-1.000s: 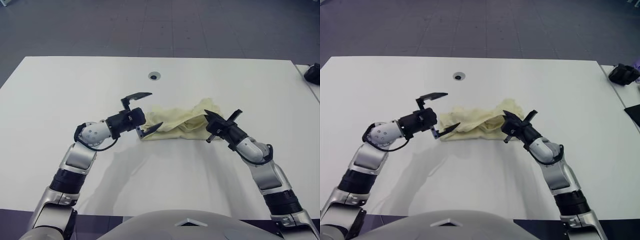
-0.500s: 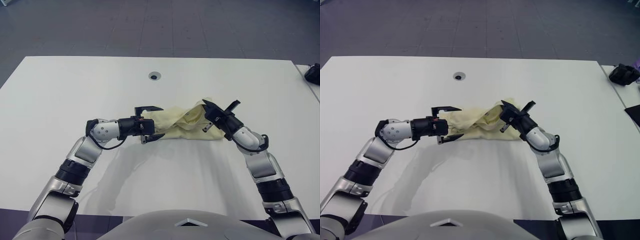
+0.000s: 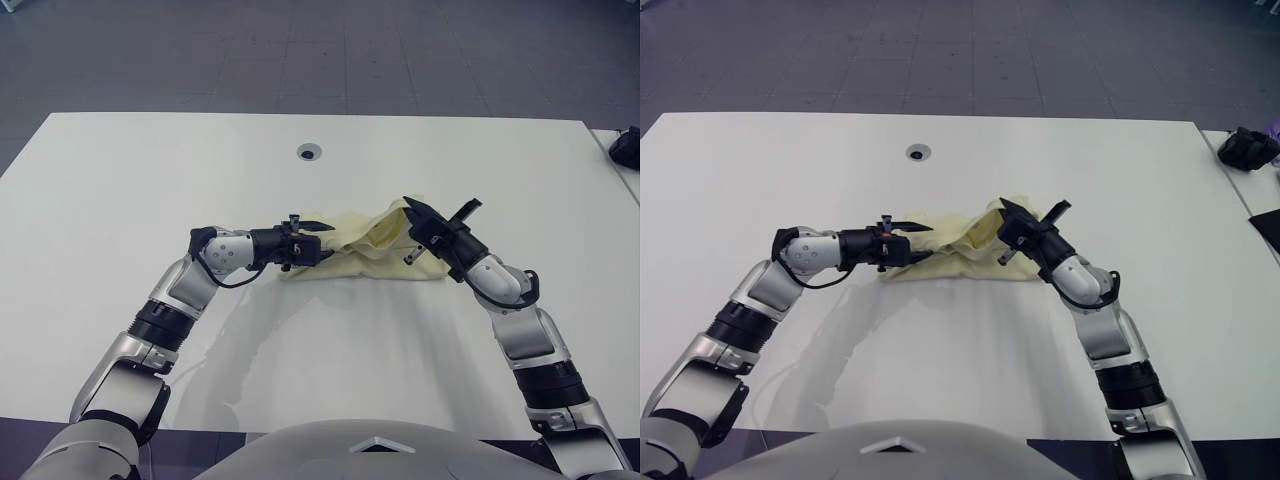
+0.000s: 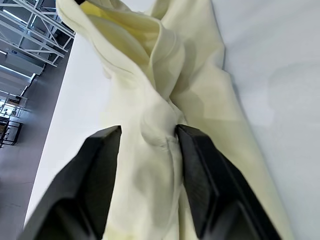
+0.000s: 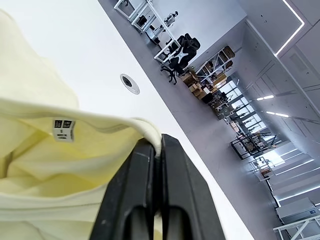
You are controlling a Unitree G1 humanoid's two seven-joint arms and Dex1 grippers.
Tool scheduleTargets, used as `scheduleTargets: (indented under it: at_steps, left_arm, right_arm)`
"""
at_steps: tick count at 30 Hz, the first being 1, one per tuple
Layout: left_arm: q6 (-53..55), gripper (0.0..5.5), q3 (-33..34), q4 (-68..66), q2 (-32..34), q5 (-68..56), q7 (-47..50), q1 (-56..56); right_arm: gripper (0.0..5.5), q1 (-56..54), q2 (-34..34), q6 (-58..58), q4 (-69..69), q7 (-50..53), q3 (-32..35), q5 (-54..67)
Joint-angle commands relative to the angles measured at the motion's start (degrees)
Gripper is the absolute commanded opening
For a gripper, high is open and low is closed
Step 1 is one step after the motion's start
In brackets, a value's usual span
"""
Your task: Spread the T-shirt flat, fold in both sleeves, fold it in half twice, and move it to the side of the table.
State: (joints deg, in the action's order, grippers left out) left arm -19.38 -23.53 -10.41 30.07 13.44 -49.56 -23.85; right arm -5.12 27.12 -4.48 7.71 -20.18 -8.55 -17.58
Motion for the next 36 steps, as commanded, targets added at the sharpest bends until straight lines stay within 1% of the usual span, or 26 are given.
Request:
scheduleTargets:
  at_steps: [1, 3, 11, 22, 23, 25, 29, 30, 31, 34, 36]
  left_arm:
    - [1.70, 1.33, -0.43, 1.27, 1.06, -0.03, -1.70, 1.12]
    - [2.23, 1.02, -0.44, 1.37, 1.43, 0.58, -1.89, 1.29]
    - [3.22, 2.27, -1.20, 0.69, 1.83, 3.12, -1.86, 0.45]
    - [4.97, 0.43, 0.50, 1.08, -0.72, 1.29, 0.37, -0.60]
    - [5.52, 0.34, 0.82, 1.37, -0.88, 0.56, 0.18, -0.55]
    - [6.55, 0.01, 1.27, 1.82, -0.81, -0.76, -0.57, -0.48]
    - [8.98, 0.00, 2.54, 2.68, 0.04, -3.26, -2.15, -0.69]
    - [9.58, 0.00, 2.86, 2.79, 0.16, -3.76, -2.49, -0.97]
    - [10.03, 0.00, 3.10, 2.82, 0.21, -4.12, -2.75, -1.33]
    - [11.17, 0.00, 3.53, 2.86, 0.08, -4.78, -3.19, -2.38]
    - [11.63, 0.00, 3.60, 3.09, 0.01, -4.99, -3.25, -2.61]
  right_arm:
    - [0.00, 0.27, -0.07, 0.28, 0.89, 0.03, 0.48, 0.20]
    - [0.00, 0.31, -0.07, 0.35, 1.04, -0.01, 0.42, 0.19]
    - [0.00, 0.60, -0.34, 1.08, 2.17, -0.14, 0.12, -0.02]
    - [0.00, 4.58, 0.63, 1.65, 5.99, -0.90, 1.62, 1.00]
    - [0.32, 5.59, 1.06, 1.64, 7.07, -1.38, 2.01, 1.44]
    - [0.54, 8.29, 2.67, 0.81, 9.36, -2.88, 2.87, 2.05]
    - [1.26, 13.27, 7.59, -2.53, 11.63, -6.17, 4.57, 2.33]
    - [1.34, 14.05, 8.84, -3.75, 11.29, -6.83, 4.91, 2.09]
    - [1.66, 14.47, 9.92, -4.74, 10.58, -7.30, 5.06, 1.65]
    - [2.06, 14.34, 12.11, -6.61, 7.48, -8.38, 4.42, 0.22]
    - [2.36, 13.20, 12.18, -6.92, 5.50, -7.80, 3.78, -1.35]
